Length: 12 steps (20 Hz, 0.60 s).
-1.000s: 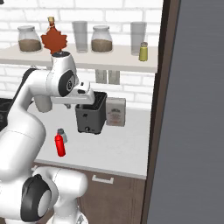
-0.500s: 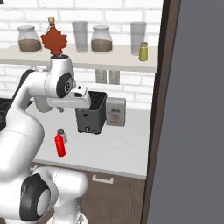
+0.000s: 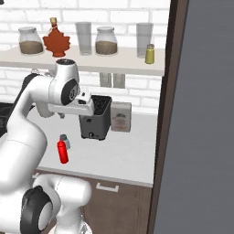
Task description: Put the shaker and condiment bottle from the counter next to their counterparts in the cabinet.
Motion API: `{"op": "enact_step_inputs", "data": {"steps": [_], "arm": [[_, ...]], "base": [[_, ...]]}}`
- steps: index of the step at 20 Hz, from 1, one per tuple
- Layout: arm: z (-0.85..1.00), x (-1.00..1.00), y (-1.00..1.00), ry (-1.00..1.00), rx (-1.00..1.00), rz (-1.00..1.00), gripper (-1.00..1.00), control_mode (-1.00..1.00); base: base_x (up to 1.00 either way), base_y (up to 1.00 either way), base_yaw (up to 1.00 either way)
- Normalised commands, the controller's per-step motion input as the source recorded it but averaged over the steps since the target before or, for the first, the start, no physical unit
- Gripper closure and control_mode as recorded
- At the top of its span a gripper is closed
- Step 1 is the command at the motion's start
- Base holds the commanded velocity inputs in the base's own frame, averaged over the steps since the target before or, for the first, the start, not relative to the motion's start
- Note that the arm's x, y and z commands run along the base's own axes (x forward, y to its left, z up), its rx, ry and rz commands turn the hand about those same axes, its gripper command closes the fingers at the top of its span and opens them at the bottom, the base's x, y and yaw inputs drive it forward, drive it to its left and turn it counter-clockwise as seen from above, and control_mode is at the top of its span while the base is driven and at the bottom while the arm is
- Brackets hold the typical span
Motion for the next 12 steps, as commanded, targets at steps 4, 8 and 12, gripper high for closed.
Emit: {"op": "enact_step_inputs", "data": {"steps": [4, 8, 12], "arm": [[0.00, -0.51, 0.00, -0.27, 0.16, 0.06, -1.00, -1.00], [0.00, -0.98, 0.03, -0.55, 0.17, 0.10, -1.00, -1.00], [0.00, -0.97, 0.03, -0.52, 0.12, 0.10, -1.00, -1.00]], "base": [[0.00, 0.00, 0.00], [0.00, 0.00, 0.00], [0.00, 0.00, 0.00]]}}
